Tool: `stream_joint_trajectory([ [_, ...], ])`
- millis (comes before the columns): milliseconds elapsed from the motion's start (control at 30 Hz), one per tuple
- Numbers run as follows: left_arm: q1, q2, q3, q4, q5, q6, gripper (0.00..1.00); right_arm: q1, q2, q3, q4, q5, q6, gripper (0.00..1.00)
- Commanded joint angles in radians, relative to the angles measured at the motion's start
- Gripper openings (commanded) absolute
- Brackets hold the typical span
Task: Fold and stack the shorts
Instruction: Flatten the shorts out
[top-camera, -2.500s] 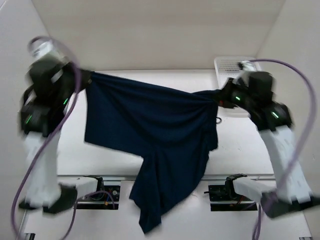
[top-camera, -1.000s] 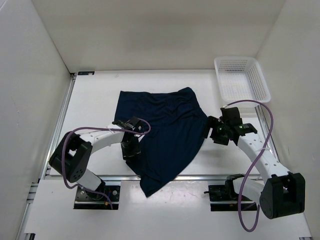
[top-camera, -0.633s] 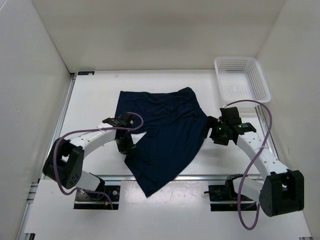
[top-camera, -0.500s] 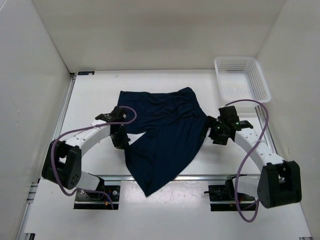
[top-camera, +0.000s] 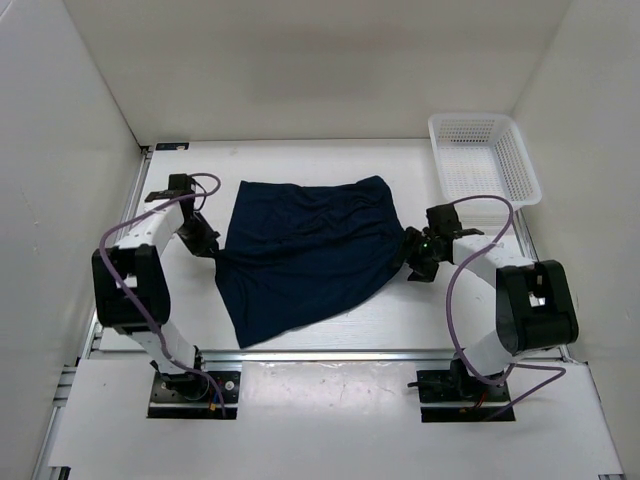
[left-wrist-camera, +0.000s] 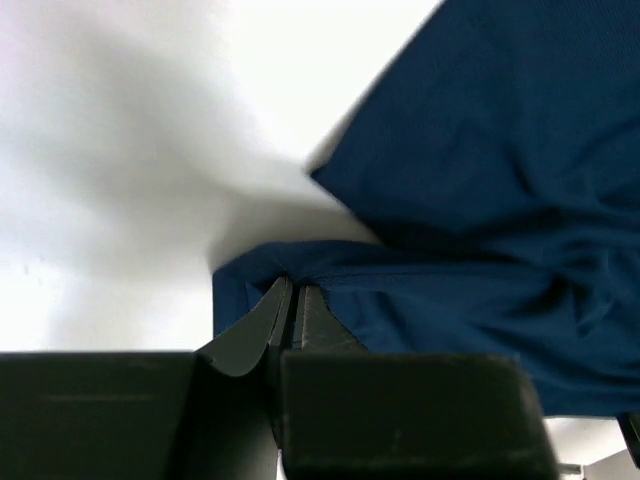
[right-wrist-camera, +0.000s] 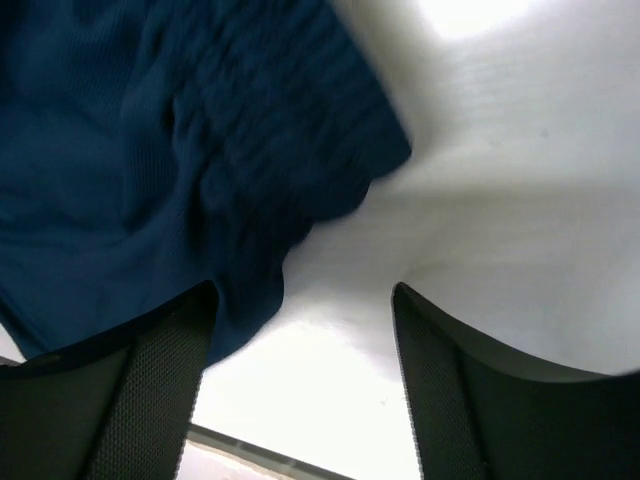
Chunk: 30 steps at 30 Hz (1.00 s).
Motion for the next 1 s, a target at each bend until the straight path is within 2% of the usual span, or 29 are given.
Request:
stream_joint_trajectory([
  [0,0.032,0.059,0.081,0.0,0.019,0.04,0.11,-0.006,0.04,0.064,0.077,-0.013,0.026,0.69],
  [33,0.045,0.094,0.115,0.0,0.019,0.049,0.11,-0.006,0.051,0.065,0.086,-0.013,0.035,0.6],
  [133,0.066,0.148,0.179,-0.013,0.019,0.061,0.11,-0.006,0.06,0.075,0.124,-0.013,0.047,0.43],
  [167,0.066,0.183,0.231,-0.013,0.019,0.061,0.11,-0.006,0.072,0.075,0.143,-0.025,0.047,0.32],
  [233,0.077,0.215,0.287,-0.026,0.008,0.072,0.11,-0.006,0.1,0.1,0.155,-0.035,0.056,0.16],
  [267,0.077,0.25,0.346,-0.048,0.008,0.072,0.11,-0.006,0.1,0.1,0.164,-0.051,0.056,0.02],
  [367,0.077,0.321,0.464,-0.082,0.011,0.093,0.11,0.029,0.109,0.123,0.164,-0.078,0.07,0.0],
  [400,0.077,0.335,0.488,-0.108,0.023,0.093,0.14,0.042,0.109,0.123,0.152,-0.078,0.081,0.0],
  [433,0.077,0.344,0.505,-0.121,0.046,0.105,0.27,0.065,0.109,0.14,0.129,-0.062,0.081,0.0],
  [467,0.077,0.333,0.514,-0.121,0.056,0.106,0.62,0.076,0.109,0.14,0.103,-0.023,0.081,0.0],
  [500,0.077,0.315,0.514,-0.121,0.056,0.106,0.77,0.086,0.109,0.149,0.071,-0.006,0.081,0.0],
  [567,0.077,0.225,0.465,-0.13,0.036,0.106,0.98,0.106,0.068,0.128,0.06,0.027,0.091,0.0],
  [667,0.077,0.101,0.386,-0.13,0.027,0.106,1.0,0.106,0.001,0.066,0.023,0.079,0.104,0.0],
  [800,0.062,-0.18,0.121,-0.121,0.056,0.069,0.98,0.106,-0.12,-0.009,-0.013,0.138,0.127,0.0],
  [967,0.028,-0.375,-0.159,-0.112,0.116,-0.035,0.93,0.106,-0.196,-0.044,-0.047,0.168,0.127,0.0],
])
